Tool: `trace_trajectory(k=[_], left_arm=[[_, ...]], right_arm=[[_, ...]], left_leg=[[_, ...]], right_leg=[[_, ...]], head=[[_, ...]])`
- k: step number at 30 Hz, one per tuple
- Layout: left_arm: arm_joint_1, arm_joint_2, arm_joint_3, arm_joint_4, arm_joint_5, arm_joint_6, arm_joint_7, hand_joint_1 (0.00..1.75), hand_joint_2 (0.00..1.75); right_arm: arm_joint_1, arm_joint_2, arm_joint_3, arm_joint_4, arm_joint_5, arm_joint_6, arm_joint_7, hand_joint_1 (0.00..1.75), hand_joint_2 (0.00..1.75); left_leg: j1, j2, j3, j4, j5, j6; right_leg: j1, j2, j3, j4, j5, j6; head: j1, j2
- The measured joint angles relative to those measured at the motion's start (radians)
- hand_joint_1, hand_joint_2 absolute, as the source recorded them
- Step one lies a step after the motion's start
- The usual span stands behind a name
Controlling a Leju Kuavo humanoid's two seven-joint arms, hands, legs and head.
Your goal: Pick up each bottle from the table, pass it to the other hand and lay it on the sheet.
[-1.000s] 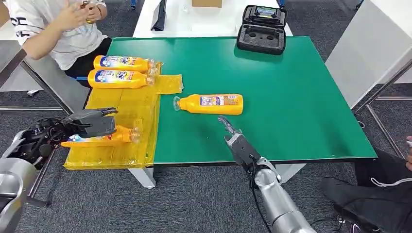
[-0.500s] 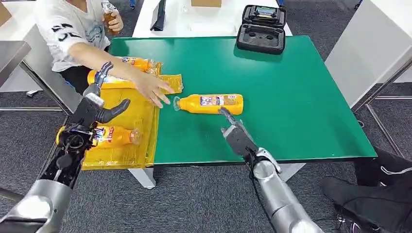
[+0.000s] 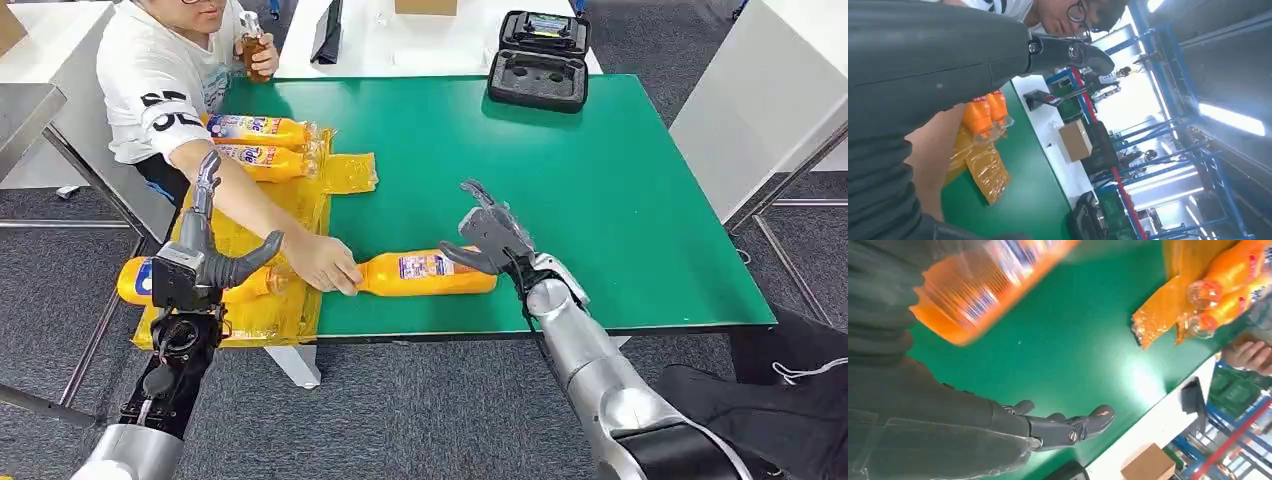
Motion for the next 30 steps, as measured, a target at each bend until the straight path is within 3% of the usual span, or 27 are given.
trace_trajectory(k=[11, 23, 30], left_arm=[[0.000, -0.016, -0.003, 0.037, -0.005, 0.035, -0.009, 0.00, 1.75], [-0.037, -0.013, -0.037, 0.141, -0.080, 0.111, 0.042, 0.00, 1.75], [-0.048, -0.011, -0.054, 0.161, -0.097, 0.111, 0.052, 0.00, 1.75]], right_arm=[[-0.066, -0.034, 0.017, 0.127, -0.002, 0.010, 0.006, 0.00, 1.75], [-0.059, -0.035, 0.089, 0.182, -0.056, 0.273, -0.005, 0.00, 1.75], [-0.071, -0.028, 0.144, 0.192, -0.055, 0.310, 0.026, 0.00, 1.75]], left_leg=[[0.000, 0.000, 0.000, 0.000, 0.000, 0.000], [0.000, 0.000, 0.000, 0.000, 0.000, 0.000], [0.000, 0.000, 0.000, 0.000, 0.000, 0.000]], right_leg=[[0.000, 0.000, 0.000, 0.000, 0.000, 0.000], [0.000, 0.000, 0.000, 0.000, 0.000, 0.000], [0.000, 0.000, 0.000, 0.000, 0.000, 0.000]], head=[[0.000, 0.000], [0.000, 0.000], [0.000, 0.000]])
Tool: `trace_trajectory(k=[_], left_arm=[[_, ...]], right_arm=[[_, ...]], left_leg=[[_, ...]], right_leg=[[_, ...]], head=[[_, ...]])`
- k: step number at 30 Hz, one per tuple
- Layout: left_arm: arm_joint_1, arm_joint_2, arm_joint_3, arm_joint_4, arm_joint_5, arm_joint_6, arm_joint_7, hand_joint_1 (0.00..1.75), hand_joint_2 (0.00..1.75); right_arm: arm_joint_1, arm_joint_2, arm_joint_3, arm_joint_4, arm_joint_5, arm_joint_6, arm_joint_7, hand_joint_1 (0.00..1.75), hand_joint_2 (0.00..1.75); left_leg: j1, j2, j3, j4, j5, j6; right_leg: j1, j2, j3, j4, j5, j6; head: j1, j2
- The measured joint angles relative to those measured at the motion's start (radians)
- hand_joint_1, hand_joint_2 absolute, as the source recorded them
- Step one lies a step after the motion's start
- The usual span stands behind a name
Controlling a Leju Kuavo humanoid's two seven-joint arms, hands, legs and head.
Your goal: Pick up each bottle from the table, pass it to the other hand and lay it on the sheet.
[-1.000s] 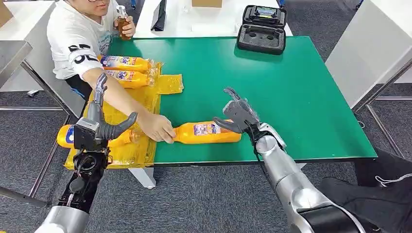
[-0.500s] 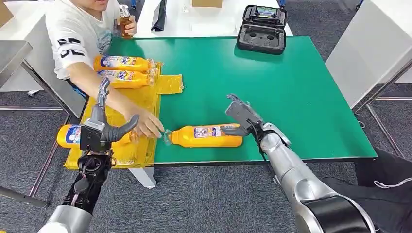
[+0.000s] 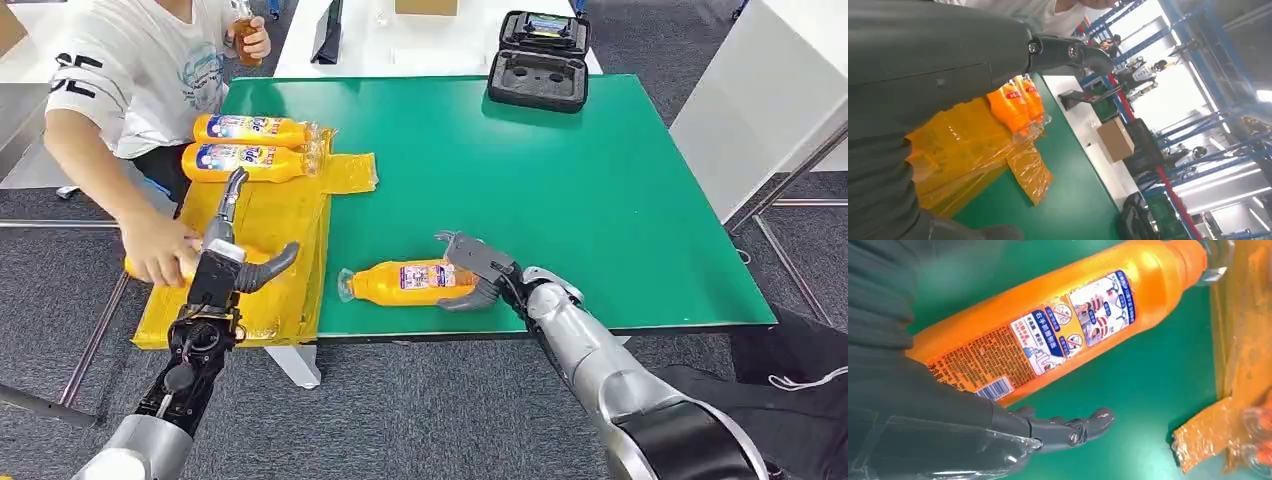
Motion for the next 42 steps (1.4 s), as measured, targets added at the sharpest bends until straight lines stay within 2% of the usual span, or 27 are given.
trace_trajectory(k=[13, 25, 33, 42], left_arm=[[-0.014, 0.001, -0.006, 0.023, -0.003, 0.013, 0.013, 0.00, 1.75], [-0.014, 0.003, -0.006, 0.030, -0.003, 0.013, 0.014, 0.00, 1.75], [-0.013, 0.003, -0.006, 0.042, 0.002, 0.020, 0.014, 0.00, 1.75], [-0.014, 0.003, -0.006, 0.044, 0.000, 0.021, 0.020, 0.00, 1.75]], right_arm=[[-0.055, -0.001, 0.091, 0.026, 0.010, 0.021, 0.089, 0.00, 1.75], [-0.075, -0.011, 0.117, 0.047, 0.013, 0.025, 0.104, 0.00, 1.75], [-0.120, -0.013, 0.170, 0.067, 0.055, 0.058, 0.173, 0.00, 1.75], [-0.155, -0.011, 0.228, 0.085, 0.079, 0.107, 0.199, 0.00, 1.75]], left_leg=[[0.000, 0.000, 0.000, 0.000, 0.000, 0.000], [0.000, 0.000, 0.000, 0.000, 0.000, 0.000], [0.000, 0.000, 0.000, 0.000, 0.000, 0.000], [0.000, 0.000, 0.000, 0.000, 0.000, 0.000]], right_leg=[[0.000, 0.000, 0.000, 0.000, 0.000, 0.000], [0.000, 0.000, 0.000, 0.000, 0.000, 0.000], [0.000, 0.000, 0.000, 0.000, 0.000, 0.000], [0.000, 0.000, 0.000, 0.000, 0.000, 0.000]], head=[[0.000, 0.000], [0.000, 0.000], [0.000, 0.000], [-0.001, 0.000]])
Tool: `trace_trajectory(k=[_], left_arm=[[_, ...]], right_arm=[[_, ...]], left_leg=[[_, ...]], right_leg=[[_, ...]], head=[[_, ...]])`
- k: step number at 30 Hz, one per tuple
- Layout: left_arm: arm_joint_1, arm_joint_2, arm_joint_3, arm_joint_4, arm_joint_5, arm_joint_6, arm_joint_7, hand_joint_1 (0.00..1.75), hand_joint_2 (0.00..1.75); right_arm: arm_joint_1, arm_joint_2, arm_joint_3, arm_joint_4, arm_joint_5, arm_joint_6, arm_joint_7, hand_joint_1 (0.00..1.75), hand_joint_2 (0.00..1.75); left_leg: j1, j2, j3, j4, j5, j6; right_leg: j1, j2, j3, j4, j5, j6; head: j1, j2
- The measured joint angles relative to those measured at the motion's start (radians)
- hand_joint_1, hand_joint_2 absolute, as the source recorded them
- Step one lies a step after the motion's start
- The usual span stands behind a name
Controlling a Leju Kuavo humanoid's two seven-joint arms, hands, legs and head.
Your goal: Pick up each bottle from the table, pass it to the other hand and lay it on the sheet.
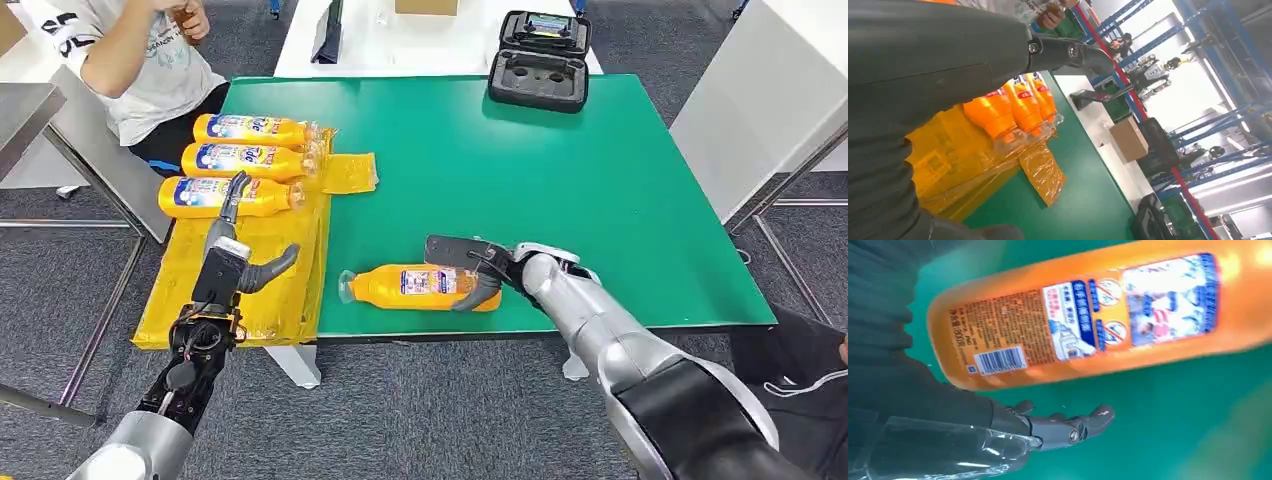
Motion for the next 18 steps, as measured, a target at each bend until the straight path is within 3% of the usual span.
trace_trajectory(k=[18], left_arm=[[-0.017, 0.000, 0.000, -0.005, -0.002, -0.021, 0.029, 0.00, 1.75]], right_arm=[[-0.061, -0.002, 0.090, 0.020, 0.029, 0.039, 0.056, 0.00, 1.75]], left_leg=[[0.000, 0.000, 0.000, 0.000, 0.001, 0.000]], right_leg=[[0.000, 0.000, 0.000, 0.000, 0.000, 0.000]], head=[[0.000, 0.000]])
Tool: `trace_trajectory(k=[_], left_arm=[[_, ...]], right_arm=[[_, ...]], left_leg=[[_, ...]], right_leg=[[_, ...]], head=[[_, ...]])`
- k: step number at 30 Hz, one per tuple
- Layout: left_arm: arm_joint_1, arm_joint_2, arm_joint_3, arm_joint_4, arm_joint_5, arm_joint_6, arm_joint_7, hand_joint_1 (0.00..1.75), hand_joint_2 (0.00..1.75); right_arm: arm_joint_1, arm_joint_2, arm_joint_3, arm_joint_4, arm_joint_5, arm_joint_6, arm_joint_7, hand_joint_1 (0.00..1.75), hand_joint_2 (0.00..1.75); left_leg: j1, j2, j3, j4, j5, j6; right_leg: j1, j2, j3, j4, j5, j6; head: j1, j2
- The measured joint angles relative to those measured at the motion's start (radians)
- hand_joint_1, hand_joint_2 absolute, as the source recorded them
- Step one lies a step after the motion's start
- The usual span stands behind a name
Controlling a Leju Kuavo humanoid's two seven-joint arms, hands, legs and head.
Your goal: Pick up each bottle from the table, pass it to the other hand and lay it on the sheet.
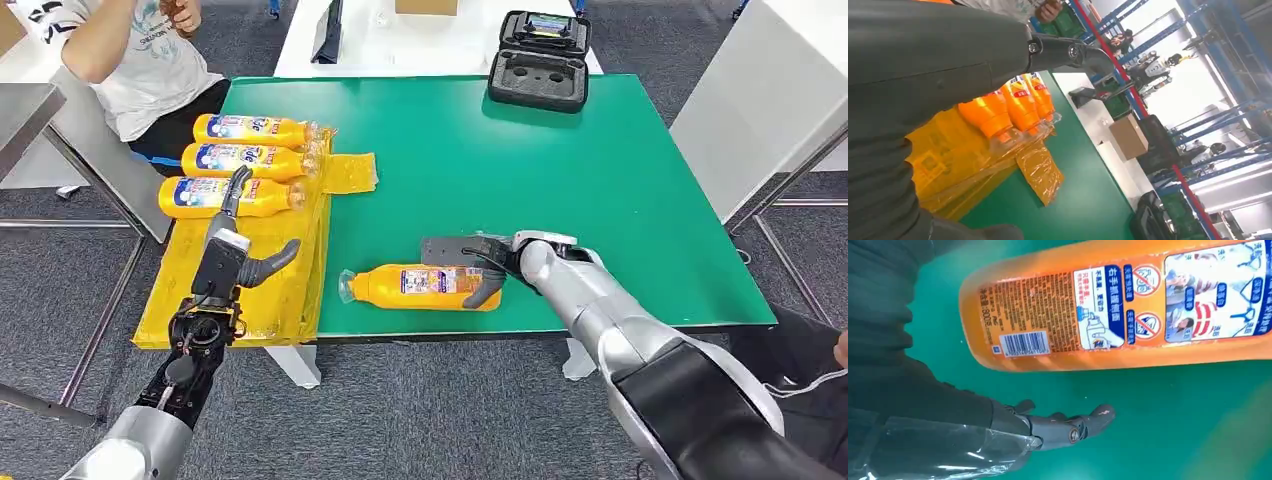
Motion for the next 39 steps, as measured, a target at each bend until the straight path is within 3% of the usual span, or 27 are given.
trace_trajectory(k=[39], left_arm=[[-0.004, -0.004, -0.026, 0.003, 0.014, -0.002, -0.007, 0.00, 1.75]], right_arm=[[0.044, 0.000, 0.099, 0.018, 0.052, -0.078, 0.045, 0.00, 1.75]], left_leg=[[0.000, 0.000, 0.000, 0.000, 0.000, 0.000]], right_leg=[[0.000, 0.000, 0.000, 0.000, 0.000, 0.000]], head=[[0.000, 0.000]])
